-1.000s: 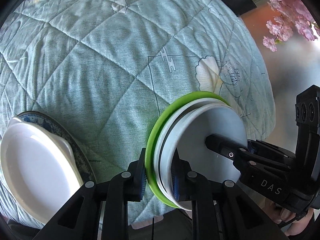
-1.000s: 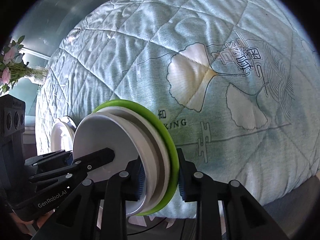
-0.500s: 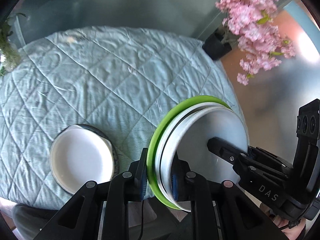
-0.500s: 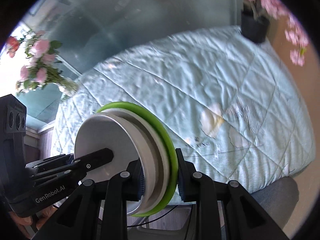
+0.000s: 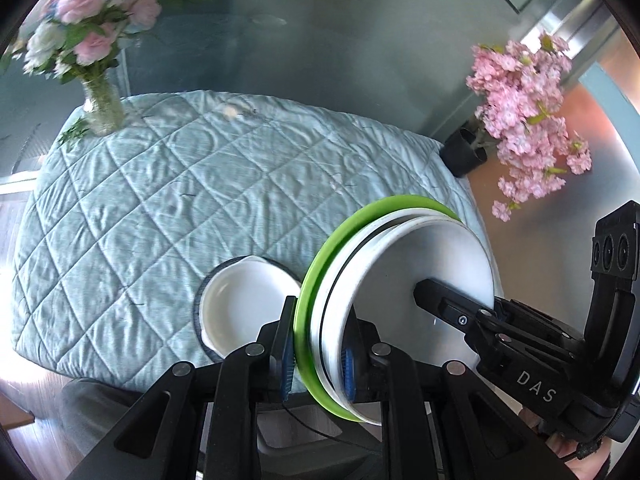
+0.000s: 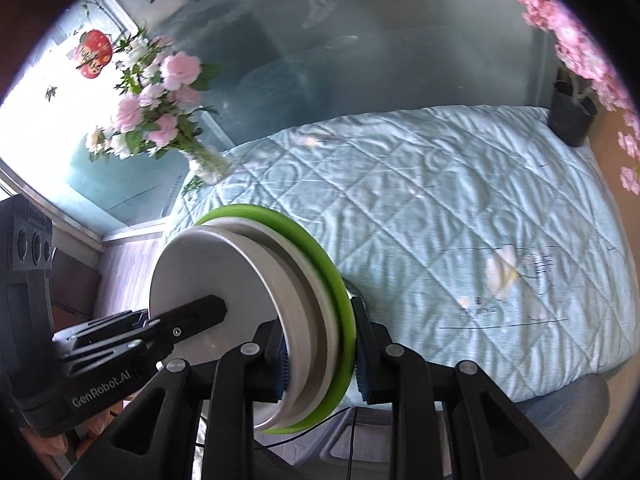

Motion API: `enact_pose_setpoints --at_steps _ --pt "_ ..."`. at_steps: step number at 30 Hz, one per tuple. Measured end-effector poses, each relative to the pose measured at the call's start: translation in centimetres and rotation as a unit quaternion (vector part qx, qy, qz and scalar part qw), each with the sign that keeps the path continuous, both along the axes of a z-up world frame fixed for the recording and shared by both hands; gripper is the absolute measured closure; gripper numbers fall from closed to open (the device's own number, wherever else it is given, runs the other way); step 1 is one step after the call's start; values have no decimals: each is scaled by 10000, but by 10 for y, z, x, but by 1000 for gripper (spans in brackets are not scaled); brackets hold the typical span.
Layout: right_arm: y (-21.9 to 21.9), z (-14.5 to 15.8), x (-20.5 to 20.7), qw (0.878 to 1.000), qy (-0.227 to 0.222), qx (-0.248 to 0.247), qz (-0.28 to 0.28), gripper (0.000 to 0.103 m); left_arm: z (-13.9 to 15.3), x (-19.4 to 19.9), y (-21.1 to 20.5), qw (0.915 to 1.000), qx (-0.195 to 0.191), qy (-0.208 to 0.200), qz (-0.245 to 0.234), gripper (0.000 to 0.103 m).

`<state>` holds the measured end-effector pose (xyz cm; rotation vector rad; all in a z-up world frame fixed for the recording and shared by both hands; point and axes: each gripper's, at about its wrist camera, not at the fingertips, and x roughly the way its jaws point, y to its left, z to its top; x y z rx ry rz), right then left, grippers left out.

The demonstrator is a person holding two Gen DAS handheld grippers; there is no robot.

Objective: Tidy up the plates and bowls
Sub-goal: 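Lift the bowl stack and carry it over the plate stack, then lower the bowl stack onto the plates and open the right gripper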

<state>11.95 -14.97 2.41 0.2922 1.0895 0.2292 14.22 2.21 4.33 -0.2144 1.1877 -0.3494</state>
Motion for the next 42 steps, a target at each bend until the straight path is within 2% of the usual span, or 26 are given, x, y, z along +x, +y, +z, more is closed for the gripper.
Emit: enact_pose_setpoints --at_steps 5,11,22,27,34,38,42 --pt "31 -17 10 9995 215 133 179 78 -18 4 38 9995 107 192 233 88" --pt "56 -52 22 9977 568 250 273 78 -58 13 65 9978 199 516 370 88" --pt "56 -141 39 9879 1522 308 -32 77 -163 40 62 9902 310 1325 323 88" --pt "53 -171 47 9838 1771 232 -174 77 -199 53 55 9869 295 1572 232 88" --pt "52 -193 49 9797 1987 173 -220 77 -223 60 52 9843 242 1733 234 88" --pt "56 -194 52 9831 1824 22 -162 75 -226 63 53 9859 157 1643 273 88" --pt "58 -193 55 9839 1781 -95 -135 72 -224 66 51 9871 271 1566 207 88"
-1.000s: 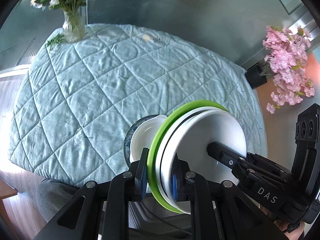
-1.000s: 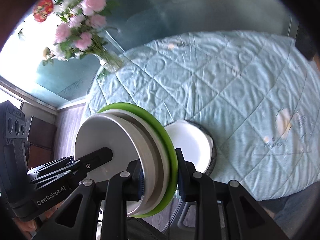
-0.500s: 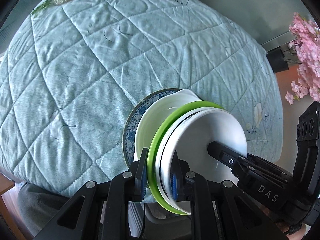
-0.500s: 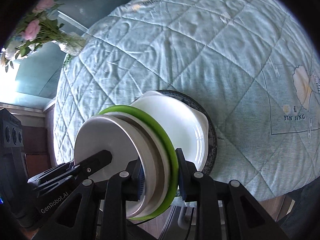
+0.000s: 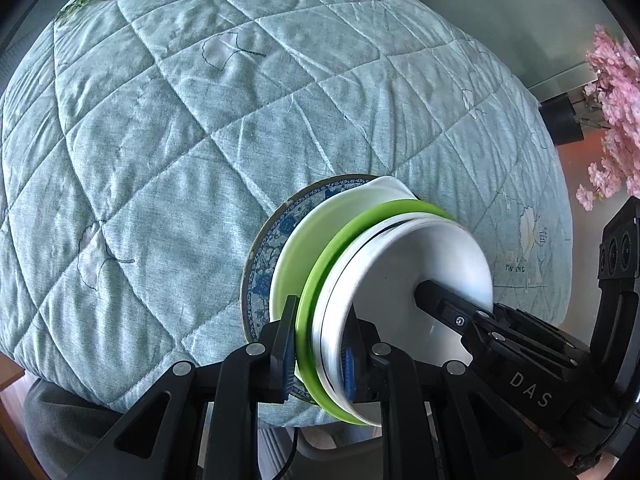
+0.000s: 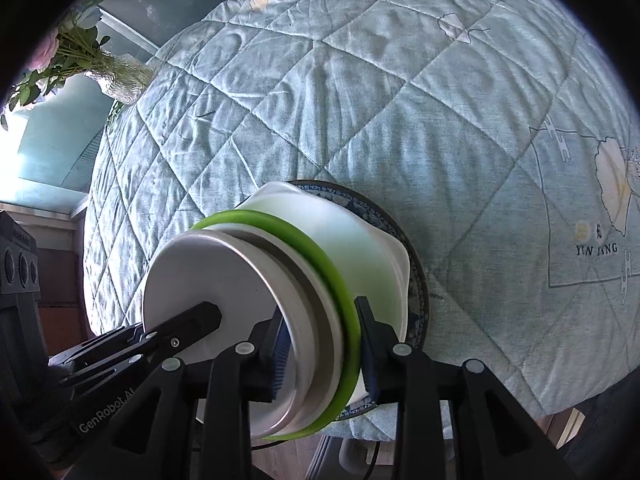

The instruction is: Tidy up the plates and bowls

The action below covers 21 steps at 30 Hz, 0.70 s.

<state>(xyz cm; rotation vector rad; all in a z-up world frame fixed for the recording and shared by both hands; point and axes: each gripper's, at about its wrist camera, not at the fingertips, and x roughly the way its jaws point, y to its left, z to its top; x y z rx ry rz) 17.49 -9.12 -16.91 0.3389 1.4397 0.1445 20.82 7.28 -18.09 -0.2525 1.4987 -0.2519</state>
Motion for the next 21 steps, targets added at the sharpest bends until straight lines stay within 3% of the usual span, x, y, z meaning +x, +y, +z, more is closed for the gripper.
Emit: enact_pose_setpoints --at_steps 3,4,5,7,9,10,13,16,21 --pt "-1 7 -1 9999 -131 5 48 71 10 -2 2 9998 109 -162 16 86" --pt "-3 13 -2 9997 -228 -23 92 64 17 -5 5 9995 168 -262 49 84" --pt "-4 19 -3 9994 -312 -86 124 48 28 -9 7 9987 261 -434 62 81" --pt "-8 36 -8 9975 -597 -317 204 22 50 -17 11 9954 554 -772 103 61" --pt "-12 57 -18 9928 -987 -587 347 19 80 -32 15 9851 941 -1421 239 19" --pt "-13 65 -25 9898 -1112 -762 467 16 94 -40 17 9784 1086 -1730 316 4" --pt "-17 78 -42 9838 -1256 -1034 747 11 126 -65 18 9594 1411 -2398 467 0" --pt "-23 86 -59 9809 -1323 -1189 787 0 142 -85 14 9534 1463 -2603 433 0" --pt "-20 97 -82 9779 -1429 -1178 968 1 162 -121 -4 9496 1282 -2820 474 0"
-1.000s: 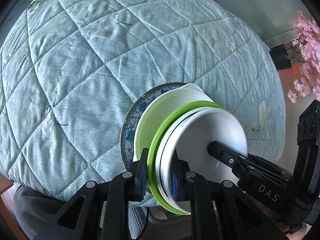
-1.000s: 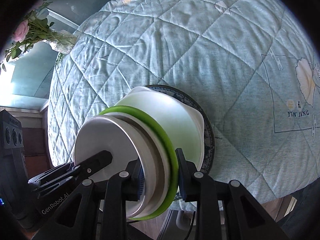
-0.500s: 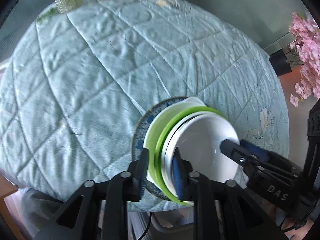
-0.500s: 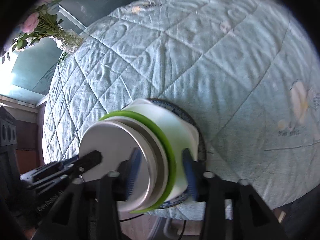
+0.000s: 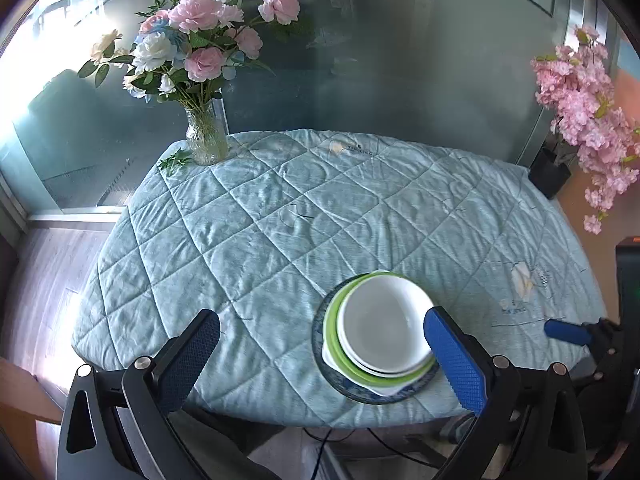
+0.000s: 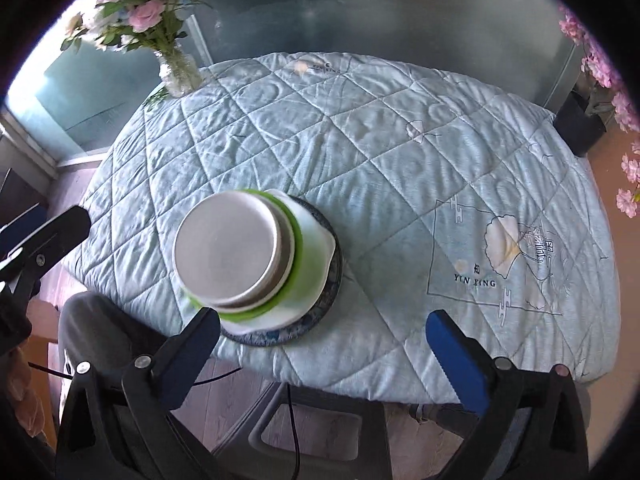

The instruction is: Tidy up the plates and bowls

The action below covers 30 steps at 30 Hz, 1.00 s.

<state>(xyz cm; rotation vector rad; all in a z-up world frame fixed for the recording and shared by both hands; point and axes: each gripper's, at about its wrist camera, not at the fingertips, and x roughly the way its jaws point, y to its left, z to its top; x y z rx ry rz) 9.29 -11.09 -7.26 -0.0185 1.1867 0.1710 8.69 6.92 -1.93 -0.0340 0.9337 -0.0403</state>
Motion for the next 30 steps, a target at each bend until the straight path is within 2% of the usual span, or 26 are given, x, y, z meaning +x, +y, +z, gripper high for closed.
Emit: enact_pose_setpoints --at_steps 5,13,20,26,30 --pt "3 4 -23 9999 -30 112 121 1 -1 -18 -14 9995 -186 226 -134 0" --pt "-2 15 -39 9998 -180 45 29 1 2 -38 -27 9995 15 199 -246 0" --pt "-2 27 -50 9993 -358 -115 27 1 5 -49 -28 9994 -165 149 -261 0" --pt "0 27 -56 9992 -306 -264 34 1 11 -59 -23 9994 -223 19 -263 0" --pt "4 25 -59 9993 -260 -238 91 1 9 -63 -24 9997 -62 18 -246 0"
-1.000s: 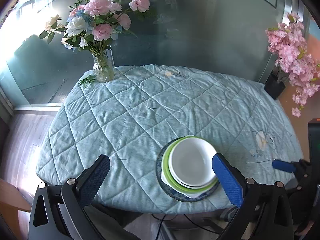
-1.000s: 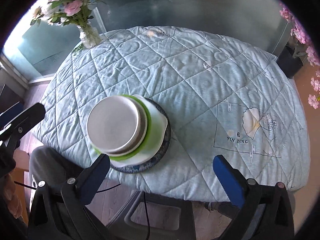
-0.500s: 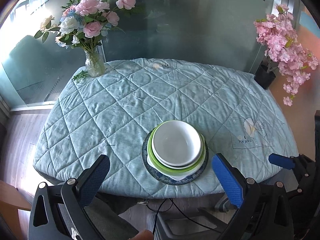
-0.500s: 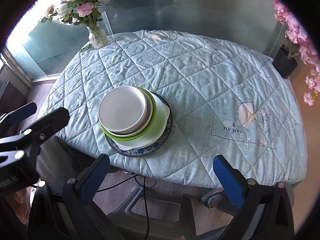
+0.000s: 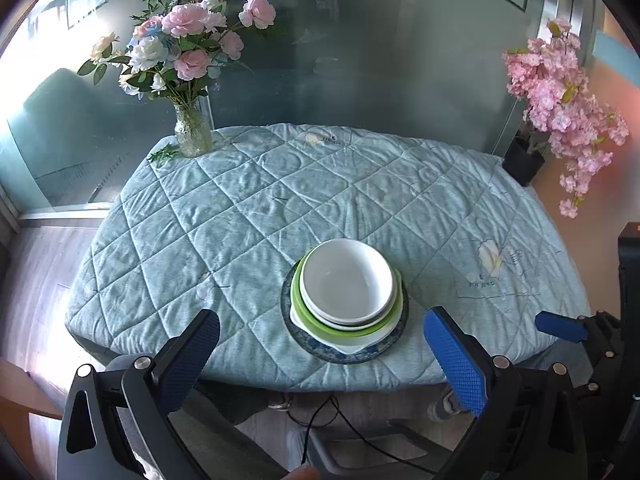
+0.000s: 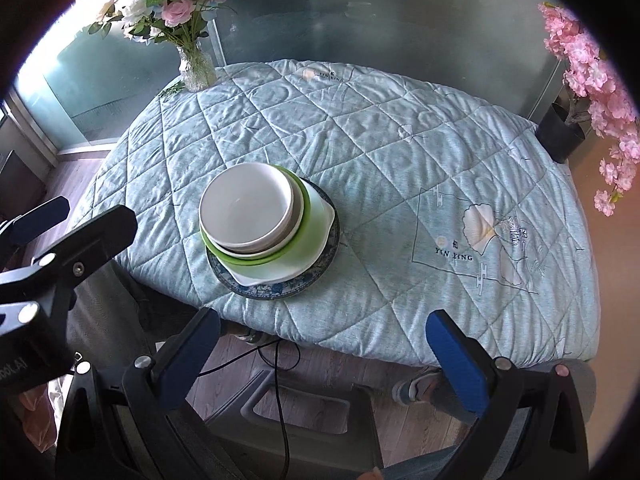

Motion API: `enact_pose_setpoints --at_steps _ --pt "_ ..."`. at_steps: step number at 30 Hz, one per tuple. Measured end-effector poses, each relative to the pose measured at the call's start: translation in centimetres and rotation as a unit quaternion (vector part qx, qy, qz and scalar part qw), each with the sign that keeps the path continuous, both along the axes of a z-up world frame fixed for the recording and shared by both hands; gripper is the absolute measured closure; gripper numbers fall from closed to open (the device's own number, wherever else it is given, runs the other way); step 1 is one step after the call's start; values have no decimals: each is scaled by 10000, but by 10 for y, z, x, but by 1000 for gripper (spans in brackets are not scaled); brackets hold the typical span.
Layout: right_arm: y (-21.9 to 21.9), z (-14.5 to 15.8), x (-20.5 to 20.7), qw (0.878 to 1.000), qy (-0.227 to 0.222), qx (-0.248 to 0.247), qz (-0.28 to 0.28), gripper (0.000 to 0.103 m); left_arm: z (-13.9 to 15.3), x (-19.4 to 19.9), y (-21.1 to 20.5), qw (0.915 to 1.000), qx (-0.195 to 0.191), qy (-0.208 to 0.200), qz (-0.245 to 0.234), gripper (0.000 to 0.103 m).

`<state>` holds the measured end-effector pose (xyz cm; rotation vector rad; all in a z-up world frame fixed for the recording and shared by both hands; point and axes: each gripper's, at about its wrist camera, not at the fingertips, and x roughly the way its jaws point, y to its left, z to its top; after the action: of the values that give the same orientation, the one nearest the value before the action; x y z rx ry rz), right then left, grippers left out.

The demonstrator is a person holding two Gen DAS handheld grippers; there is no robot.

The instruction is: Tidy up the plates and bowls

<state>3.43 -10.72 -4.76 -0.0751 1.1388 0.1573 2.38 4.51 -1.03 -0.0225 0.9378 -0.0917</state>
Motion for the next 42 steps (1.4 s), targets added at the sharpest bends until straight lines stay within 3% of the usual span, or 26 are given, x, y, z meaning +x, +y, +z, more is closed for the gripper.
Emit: enact_pose_setpoints --at_steps 20,42 --pt "-2 -28 17 9997 221 29 -28 1 -48 25 -4 9988 162 463 -54 0" --pt "-7 -37 25 9997 254 -44 -33 1 -61 41 -10 9980 207 598 -46 0"
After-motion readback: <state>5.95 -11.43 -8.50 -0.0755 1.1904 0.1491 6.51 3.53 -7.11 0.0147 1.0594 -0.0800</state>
